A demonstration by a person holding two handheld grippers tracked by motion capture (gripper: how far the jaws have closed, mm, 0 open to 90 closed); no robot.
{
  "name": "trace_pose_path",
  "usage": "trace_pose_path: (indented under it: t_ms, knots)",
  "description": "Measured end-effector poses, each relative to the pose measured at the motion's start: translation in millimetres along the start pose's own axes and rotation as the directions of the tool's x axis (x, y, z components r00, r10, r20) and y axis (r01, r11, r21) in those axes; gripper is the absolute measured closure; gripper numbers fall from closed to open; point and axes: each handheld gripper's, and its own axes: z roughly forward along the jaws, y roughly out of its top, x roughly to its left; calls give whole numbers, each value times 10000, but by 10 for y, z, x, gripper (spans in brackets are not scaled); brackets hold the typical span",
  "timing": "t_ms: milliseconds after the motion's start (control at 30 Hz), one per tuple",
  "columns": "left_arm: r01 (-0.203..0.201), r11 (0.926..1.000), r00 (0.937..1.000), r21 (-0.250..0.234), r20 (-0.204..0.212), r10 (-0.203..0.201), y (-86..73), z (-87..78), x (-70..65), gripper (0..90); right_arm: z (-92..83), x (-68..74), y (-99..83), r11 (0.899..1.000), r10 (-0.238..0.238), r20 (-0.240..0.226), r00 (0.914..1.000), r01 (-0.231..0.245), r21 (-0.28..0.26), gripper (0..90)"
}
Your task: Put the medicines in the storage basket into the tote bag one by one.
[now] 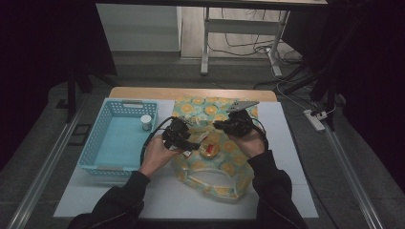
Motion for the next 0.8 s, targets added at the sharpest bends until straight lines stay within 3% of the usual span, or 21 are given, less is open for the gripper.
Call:
trace_pose_path:
  t_ms: [333,500,800]
  knots:
    - [237,9993,9995,-296,238,-230,-80,-202,30,201,5,-3,-4,10000,-2,2,10000,2,13,900]
    - [457,9969,9986,-638,279,-440,-124,-328,118,132,9,-5,-7,10000,-4,15,10000,4,24,900]
    - [591,9948,9980,-829,254,-572,-257,-485,300,42,12,-7,-9,10000,-7,5,10000,7,48,900]
